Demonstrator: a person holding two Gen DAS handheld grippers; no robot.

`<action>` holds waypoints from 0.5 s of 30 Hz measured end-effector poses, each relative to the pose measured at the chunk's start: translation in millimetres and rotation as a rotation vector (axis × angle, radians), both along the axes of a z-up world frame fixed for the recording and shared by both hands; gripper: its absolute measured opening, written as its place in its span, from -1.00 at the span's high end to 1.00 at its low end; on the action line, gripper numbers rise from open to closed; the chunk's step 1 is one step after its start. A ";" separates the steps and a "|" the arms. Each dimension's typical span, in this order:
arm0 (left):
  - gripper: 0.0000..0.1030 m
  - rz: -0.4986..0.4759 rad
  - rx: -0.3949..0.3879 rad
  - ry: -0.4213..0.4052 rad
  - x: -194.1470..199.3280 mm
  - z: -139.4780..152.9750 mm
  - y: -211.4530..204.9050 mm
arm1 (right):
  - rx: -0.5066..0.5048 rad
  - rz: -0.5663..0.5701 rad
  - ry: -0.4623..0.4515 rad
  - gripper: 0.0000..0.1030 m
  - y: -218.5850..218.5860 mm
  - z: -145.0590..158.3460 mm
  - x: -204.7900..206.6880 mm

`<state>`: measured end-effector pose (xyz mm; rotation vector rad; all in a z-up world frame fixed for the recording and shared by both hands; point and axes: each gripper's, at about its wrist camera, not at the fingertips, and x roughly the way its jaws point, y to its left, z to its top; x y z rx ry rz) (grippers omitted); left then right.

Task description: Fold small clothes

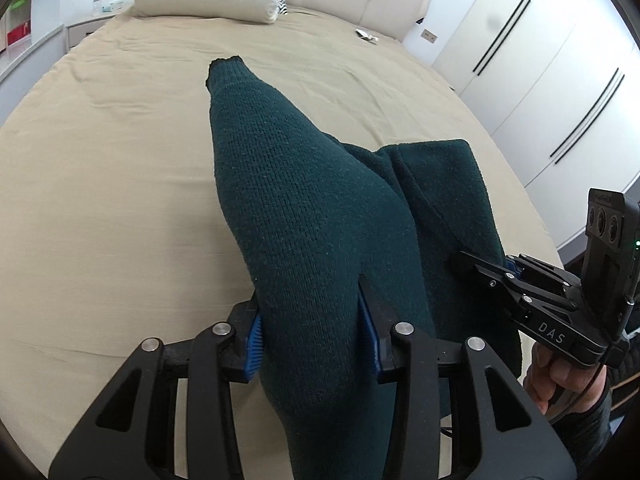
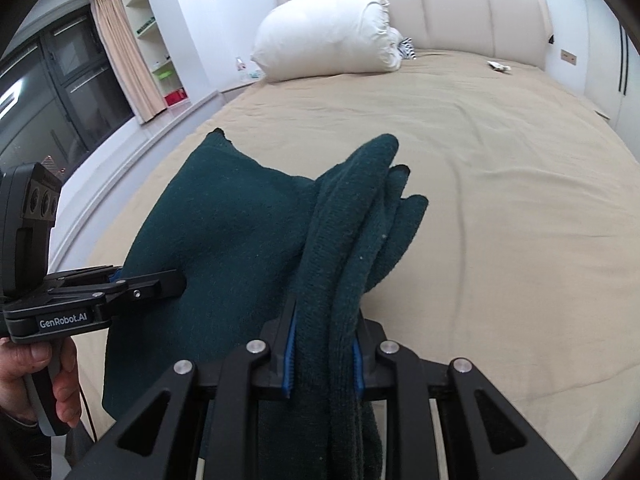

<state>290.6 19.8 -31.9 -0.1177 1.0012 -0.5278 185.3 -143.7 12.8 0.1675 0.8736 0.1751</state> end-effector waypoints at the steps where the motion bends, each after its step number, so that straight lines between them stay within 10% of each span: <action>1: 0.28 0.006 0.005 0.001 2.0 -0.6 6.0 | 0.012 0.002 0.004 0.55 4.7 -2.3 -0.9; 15: -0.07 0.058 -0.025 0.124 45.1 -97.2 28.4 | 0.376 -0.118 0.174 0.40 -37.5 -125.2 10.1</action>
